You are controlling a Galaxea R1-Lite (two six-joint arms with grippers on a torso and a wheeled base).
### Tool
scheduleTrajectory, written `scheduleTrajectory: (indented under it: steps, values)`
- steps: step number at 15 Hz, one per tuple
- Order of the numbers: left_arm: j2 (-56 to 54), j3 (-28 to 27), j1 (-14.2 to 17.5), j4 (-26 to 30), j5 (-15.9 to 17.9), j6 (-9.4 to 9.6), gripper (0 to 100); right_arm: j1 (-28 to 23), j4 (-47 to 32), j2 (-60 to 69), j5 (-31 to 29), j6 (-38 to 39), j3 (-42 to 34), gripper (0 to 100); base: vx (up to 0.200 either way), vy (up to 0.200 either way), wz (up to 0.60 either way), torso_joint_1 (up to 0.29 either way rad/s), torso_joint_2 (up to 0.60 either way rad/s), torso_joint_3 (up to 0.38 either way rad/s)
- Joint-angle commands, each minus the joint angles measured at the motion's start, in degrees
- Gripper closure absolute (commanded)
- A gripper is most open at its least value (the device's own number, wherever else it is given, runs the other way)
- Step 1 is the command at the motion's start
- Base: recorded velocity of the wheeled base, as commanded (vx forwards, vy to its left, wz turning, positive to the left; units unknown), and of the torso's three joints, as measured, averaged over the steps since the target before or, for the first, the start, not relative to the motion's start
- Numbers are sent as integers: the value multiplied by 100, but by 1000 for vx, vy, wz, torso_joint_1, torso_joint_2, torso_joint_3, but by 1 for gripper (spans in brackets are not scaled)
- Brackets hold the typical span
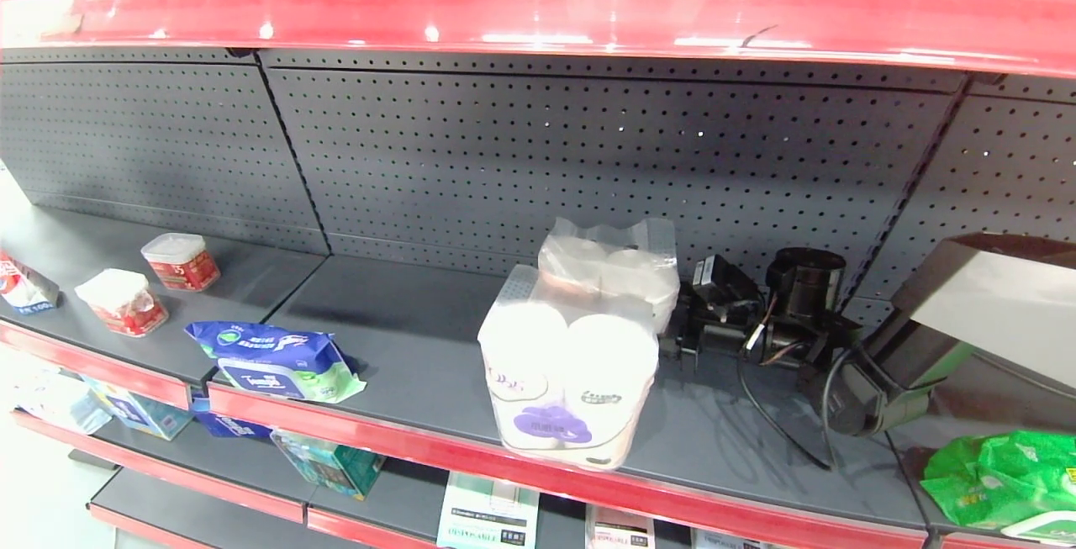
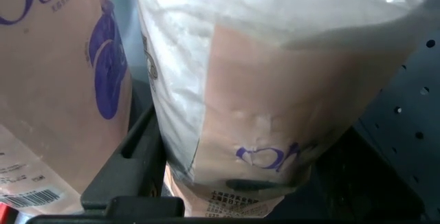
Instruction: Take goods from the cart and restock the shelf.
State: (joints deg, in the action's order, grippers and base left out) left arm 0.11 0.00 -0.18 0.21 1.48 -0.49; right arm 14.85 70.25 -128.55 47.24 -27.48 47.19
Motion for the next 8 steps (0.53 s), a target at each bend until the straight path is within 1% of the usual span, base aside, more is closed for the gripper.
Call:
scheduleTrajectory:
  steps: [1,2,3,8]
  values:
    - [-2,0,1,-3,2,-4,0,1,-3,14,5,-12,1,100,0,0,0,0,0,0]
    - [-2,0,1,-3,2,-4,0,1,-3,49,5,32,-8,100,0,0,0,0,0,0]
    - [-2,0,1,-3,2,-4,0,1,-3,67,5,93,-43,0,0,0,0,0,0,0]
    - [-2,0,1,-3,2,-4,0,-17,-12,304,5,137,-333,0,0,0,0,0,0,0]
